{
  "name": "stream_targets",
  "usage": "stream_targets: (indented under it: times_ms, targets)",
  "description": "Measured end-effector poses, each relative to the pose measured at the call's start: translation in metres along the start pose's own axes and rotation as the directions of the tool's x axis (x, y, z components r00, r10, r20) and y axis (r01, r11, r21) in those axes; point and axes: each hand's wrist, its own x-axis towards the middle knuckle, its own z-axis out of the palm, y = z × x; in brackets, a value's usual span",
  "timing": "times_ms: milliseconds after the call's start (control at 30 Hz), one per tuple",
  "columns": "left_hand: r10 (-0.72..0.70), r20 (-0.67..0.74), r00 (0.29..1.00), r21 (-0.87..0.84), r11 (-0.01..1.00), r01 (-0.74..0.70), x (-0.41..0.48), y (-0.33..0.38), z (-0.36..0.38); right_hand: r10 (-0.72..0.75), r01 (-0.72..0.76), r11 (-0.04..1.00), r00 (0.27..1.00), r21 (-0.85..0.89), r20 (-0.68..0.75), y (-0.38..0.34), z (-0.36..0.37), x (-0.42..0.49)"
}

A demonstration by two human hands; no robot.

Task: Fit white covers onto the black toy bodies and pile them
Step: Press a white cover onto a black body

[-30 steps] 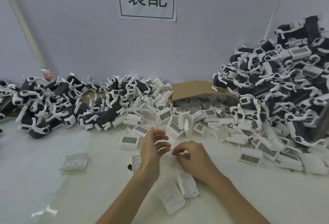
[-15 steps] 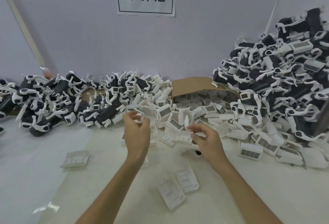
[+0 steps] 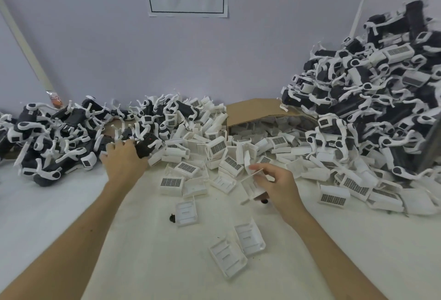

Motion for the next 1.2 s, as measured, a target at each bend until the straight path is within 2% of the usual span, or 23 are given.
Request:
stream_targets:
  times_ms: [100,300,400,467,500,533,600,633,667,733,800,867,967,1100,1200]
  targets:
    - [0.046,-0.016,0.999,0.083,0.996,-0.044,0.001,-0.002,0.003,0.016,-0.016,1.000,1.000,0.015,-0.012,-0.001,-0.001,-0.001]
    - [0.099,-0.139,0.985,-0.019,0.995,-0.103,-0.016,-0.005,0.006,0.005,-0.006,1.000,1.000,-0.006,-0.021,-0.003,0.000,-0.003]
    - [0.140,-0.254,0.957,-0.127,0.976,-0.176,-0.029,0.001,0.001,0.003,-0.002,1.000,0.999,0.014,-0.048,-0.004,0.000,-0.003]
    - [0.098,-0.301,0.949,-0.320,0.927,-0.197,-0.041,0.016,-0.007,-0.007,0.008,1.000,0.999,0.029,-0.053,-0.004,-0.001,-0.002]
    - [0.061,-0.293,0.954,-0.491,0.847,-0.205,-0.047,0.025,-0.014,-0.003,0.005,0.999,0.999,0.045,-0.044,-0.005,-0.001,-0.002]
    - [0.019,-0.241,0.970,-0.687,0.703,-0.184,-0.052,0.035,-0.022,0.003,-0.001,0.998,1.000,0.065,-0.030,-0.005,-0.001,-0.002]
    - [0.004,0.028,1.000,-0.957,0.288,0.026,-0.066,0.057,-0.036,0.015,-0.015,0.994,1.000,0.107,0.004,-0.006,-0.001,-0.001]
    - [0.067,0.191,0.979,-0.978,0.102,0.184,-0.075,0.066,-0.042,0.016,-0.018,0.992,1.000,0.127,0.022,-0.007,-0.001,0.000]
    - [0.160,0.322,0.933,-0.944,-0.021,0.330,-0.085,0.074,-0.044,0.013,-0.019,0.989,0.999,0.146,0.041,-0.007,-0.001,0.000]
    - [0.335,0.434,0.836,-0.859,-0.127,0.496,-0.104,0.085,-0.039,0.003,-0.017,0.985,0.997,0.174,0.081,-0.008,-0.002,0.000]
    - [0.397,0.464,0.792,-0.825,-0.133,0.549,-0.124,0.094,-0.029,-0.002,-0.019,0.980,0.995,0.199,0.103,-0.007,-0.002,0.000]
    - [0.391,0.512,0.765,-0.804,-0.095,0.587,-0.136,0.099,-0.021,-0.006,-0.011,0.979,0.997,0.202,0.083,-0.006,-0.001,0.000]
    - [0.385,0.568,0.727,-0.763,-0.085,0.641,-0.141,0.099,-0.014,-0.023,0.018,0.993,0.999,0.115,0.039,-0.004,-0.001,0.002]
    - [0.352,0.584,0.731,-0.762,-0.073,0.644,-0.145,0.093,-0.013,-0.012,0.008,0.989,1.000,0.145,0.027,-0.004,-0.002,0.003]
    - [0.335,0.600,0.727,-0.755,-0.063,0.652,-0.148,0.096,-0.016,0.004,-0.017,0.989,0.996,0.148,0.088,-0.004,-0.004,0.003]
